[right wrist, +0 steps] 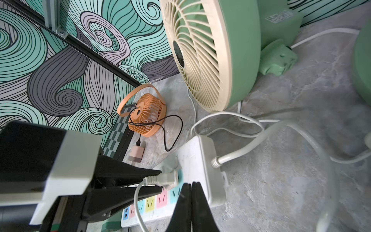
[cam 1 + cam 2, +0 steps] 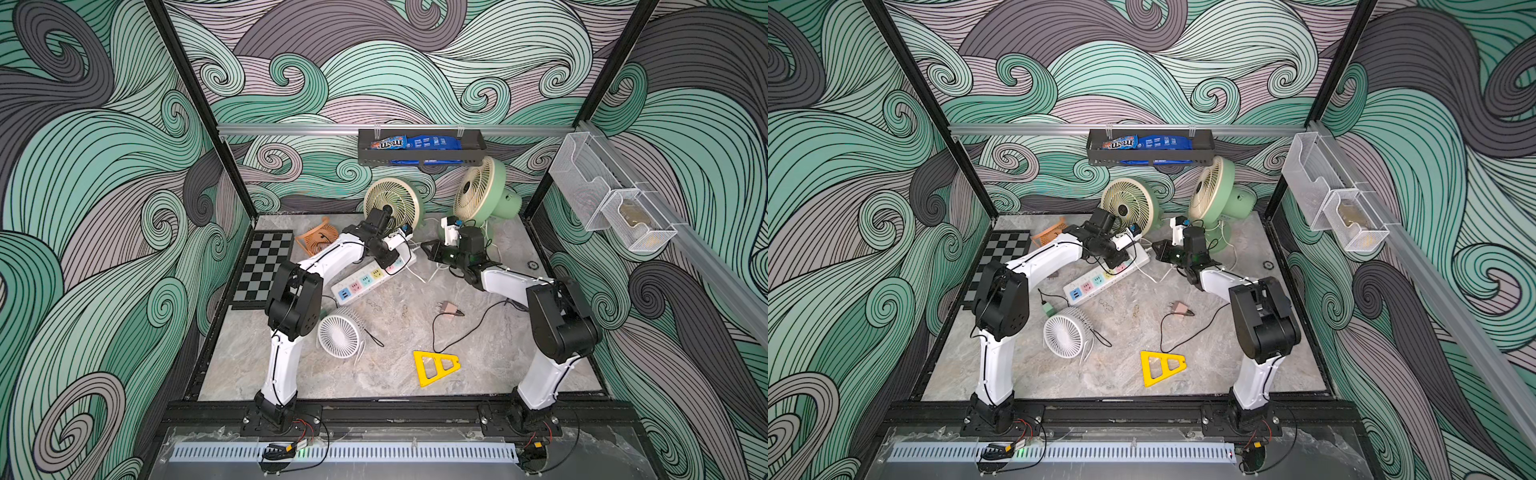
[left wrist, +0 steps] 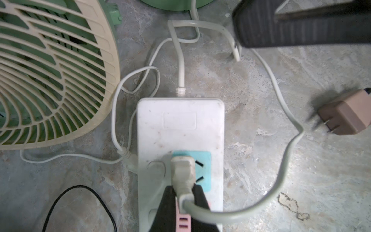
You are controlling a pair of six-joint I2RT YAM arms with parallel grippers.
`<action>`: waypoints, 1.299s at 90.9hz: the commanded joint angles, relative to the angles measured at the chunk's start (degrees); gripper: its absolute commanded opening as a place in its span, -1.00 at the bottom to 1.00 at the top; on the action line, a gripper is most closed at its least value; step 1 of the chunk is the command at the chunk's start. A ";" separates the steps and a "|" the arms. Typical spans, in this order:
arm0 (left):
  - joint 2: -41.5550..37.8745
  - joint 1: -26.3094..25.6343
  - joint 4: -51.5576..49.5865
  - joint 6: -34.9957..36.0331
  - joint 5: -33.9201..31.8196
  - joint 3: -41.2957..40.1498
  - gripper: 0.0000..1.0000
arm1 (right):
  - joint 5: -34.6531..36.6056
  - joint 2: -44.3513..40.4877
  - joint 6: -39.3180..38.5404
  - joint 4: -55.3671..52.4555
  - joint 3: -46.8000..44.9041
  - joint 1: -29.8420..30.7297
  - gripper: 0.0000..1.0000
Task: Unplug the desk fan from the power strip
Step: Remove the plug from the socket.
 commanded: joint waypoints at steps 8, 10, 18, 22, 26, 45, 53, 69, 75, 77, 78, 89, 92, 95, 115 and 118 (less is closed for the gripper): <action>-0.40 -0.71 2.45 0.78 1.24 -1.72 -1.00 | -4.21 3.69 0.05 1.82 -0.95 1.52 -0.80; -0.32 -0.86 2.68 0.76 1.19 -2.18 -1.00 | -4.37 4.14 -0.01 2.12 -0.82 1.81 -0.80; 0.42 -1.24 3.32 0.87 0.92 -3.29 -1.00 | -4.84 6.40 -0.32 2.34 0.30 2.99 -0.81; 0.81 -1.38 3.20 1.12 0.72 -3.51 -1.00 | -4.87 7.63 -0.35 2.25 0.88 3.47 -0.81; 1.32 -1.43 2.93 1.32 0.37 -3.44 -1.00 | -4.86 9.15 -0.28 2.12 1.61 3.84 -0.81; 2.58 -1.63 1.18 1.28 -0.73 -2.19 -1.00 | -4.86 13.86 0.51 2.48 3.31 5.08 -0.81; 2.14 -1.71 1.01 1.12 -0.47 -2.01 -1.00 | -4.63 14.50 0.68 2.59 3.34 5.30 -0.81; 0.88 -2.33 1.92 0.75 1.63 -1.50 -1.00 | -3.99 11.73 0.65 2.87 1.63 4.22 -0.80; 0.73 -2.76 2.64 0.31 2.39 -0.93 -1.00 | -3.75 8.68 0.44 2.79 0.00 3.09 -0.80; 0.84 -2.96 2.59 0.13 2.69 -0.56 -1.00 | -3.53 7.50 0.27 2.69 -0.72 2.62 -0.80; 0.92 -3.08 2.53 0.04 2.77 -0.30 -1.00 | -3.37 6.91 0.06 2.49 -1.00 2.38 -0.80; 3.08 -4.74 0.96 -0.94 3.19 3.53 -1.00 | -1.02 0.29 -2.09 -1.02 -3.60 -1.42 -0.76; 3.91 -5.27 0.57 -1.22 3.20 4.70 -1.00 | -0.74 -1.29 -2.66 -2.03 -4.31 -2.51 -0.74; 4.77 -5.78 0.31 -1.38 3.20 5.86 -1.00 | -0.62 -2.62 -3.19 -2.94 -5.08 -3.80 -0.72; 13.92 -9.01 -5.14 -3.00 3.37 18.59 -1.00 | -1.11 -13.05 -5.93 -7.29 -10.73 -12.50 -0.66; 15.52 -9.37 -6.10 -3.19 3.30 20.48 -1.00 | -1.34 -14.48 -6.50 -7.81 -11.58 -13.99 -0.65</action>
